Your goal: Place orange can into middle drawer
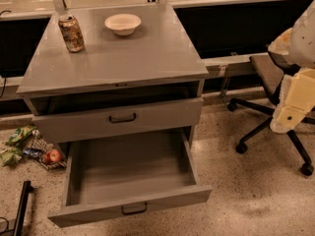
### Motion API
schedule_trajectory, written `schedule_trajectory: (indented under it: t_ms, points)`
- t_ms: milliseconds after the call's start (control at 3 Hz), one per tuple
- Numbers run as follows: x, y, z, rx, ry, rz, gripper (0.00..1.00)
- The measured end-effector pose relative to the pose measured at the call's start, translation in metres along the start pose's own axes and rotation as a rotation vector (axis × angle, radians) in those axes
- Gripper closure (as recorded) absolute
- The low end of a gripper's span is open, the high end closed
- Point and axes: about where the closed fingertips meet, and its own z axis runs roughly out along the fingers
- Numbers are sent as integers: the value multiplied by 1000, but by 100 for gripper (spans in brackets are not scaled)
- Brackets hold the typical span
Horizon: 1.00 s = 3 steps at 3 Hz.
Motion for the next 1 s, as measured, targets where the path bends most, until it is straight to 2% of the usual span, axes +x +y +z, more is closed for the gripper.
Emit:
schedule_trajectory:
  t_ms: [333, 667, 1000]
  points:
    - [0, 0, 0, 0, 0, 0, 0]
    - [-10, -16, 0, 49, -79, 37, 0]
    - [-50, -67, 2, 138, -296, 87, 0]
